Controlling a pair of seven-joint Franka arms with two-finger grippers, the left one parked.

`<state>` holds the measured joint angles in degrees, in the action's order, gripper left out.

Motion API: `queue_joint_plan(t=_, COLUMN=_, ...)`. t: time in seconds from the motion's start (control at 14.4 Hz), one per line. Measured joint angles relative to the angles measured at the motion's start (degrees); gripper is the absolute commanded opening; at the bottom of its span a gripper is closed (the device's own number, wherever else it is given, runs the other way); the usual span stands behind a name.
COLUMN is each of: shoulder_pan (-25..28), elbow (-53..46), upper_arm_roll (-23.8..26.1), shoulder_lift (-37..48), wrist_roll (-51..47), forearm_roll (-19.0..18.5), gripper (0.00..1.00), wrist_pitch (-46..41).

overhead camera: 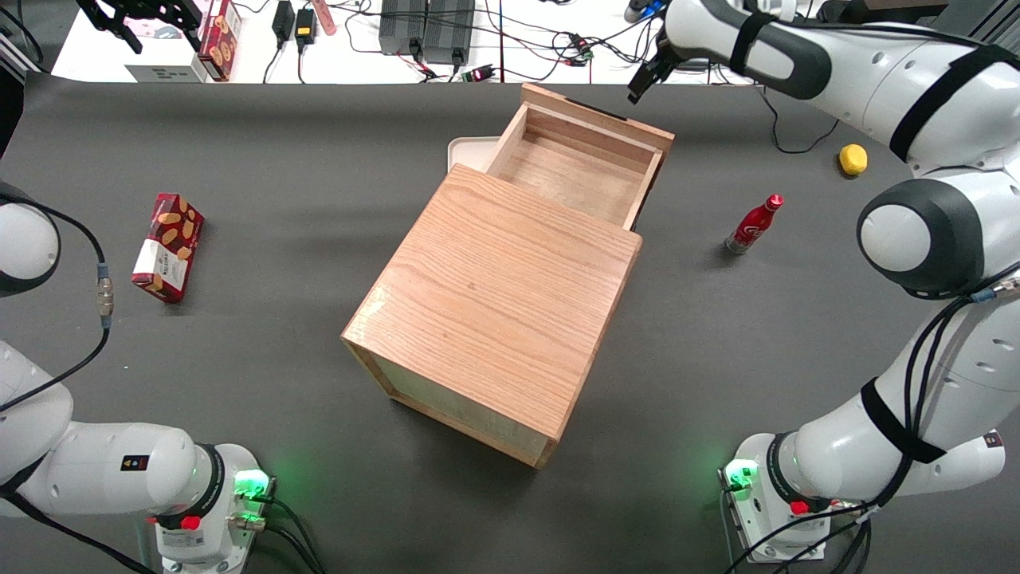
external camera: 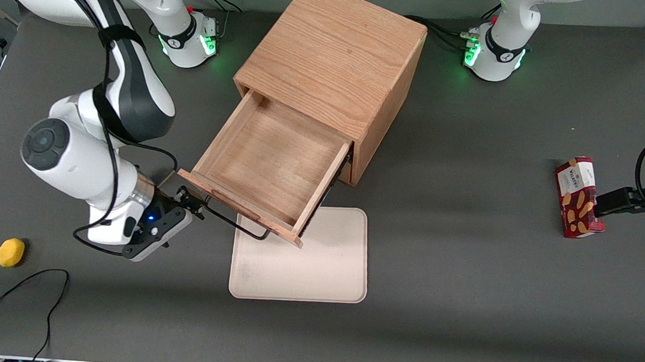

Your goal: Open upper drawer

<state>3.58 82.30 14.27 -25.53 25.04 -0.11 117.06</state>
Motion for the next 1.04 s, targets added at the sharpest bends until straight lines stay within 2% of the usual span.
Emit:
queue_joint_plan(t=0.14, shoulder_pan=-0.2, elbow=-1.1, upper_arm_roll=-2.5, shoulder_lift=3.1, wrist_roll=-0.4, forearm_roll=0.4, gripper=1.0, wrist_pitch=-2.4)
queue_joint_plan(t=0.21, shoulder_pan=-0.8, elbow=-1.4, upper_arm_roll=-4.0, shoulder_lift=5.4, wrist_roll=-1.8, forearm_roll=1.8, gripper=1.0, wrist_pitch=-6.3)
queue_joint_plan(t=0.42, shoulder_pan=-4.4, elbow=-1.6, upper_arm_roll=-6.6, shoulder_lift=12.8, wrist_roll=-13.3, forearm_roll=3.8, gripper=1.0, wrist_pitch=-18.7)
queue_joint_plan(t=0.56, shoulder_pan=-5.7, elbow=-1.4, upper_arm_roll=-7.1, shoulder_lift=16.5, wrist_roll=-19.6, forearm_roll=3.3, gripper=1.0, wrist_pitch=-24.3)
queue_joint_plan(t=0.76, shoulder_pan=-6.1, elbow=-0.5, upper_arm_roll=-7.2, shoulder_lift=19.8, wrist_roll=-23.7, forearm_roll=1.4, gripper=1.0, wrist_pitch=-29.9)
queue_joint_plan(t=1.04, shoulder_pan=-6.4, elbow=0.5, upper_arm_roll=-8.4, shoulder_lift=20.5, wrist_roll=-24.6, forearm_roll=0.4, gripper=1.0, wrist_pitch=-30.8)
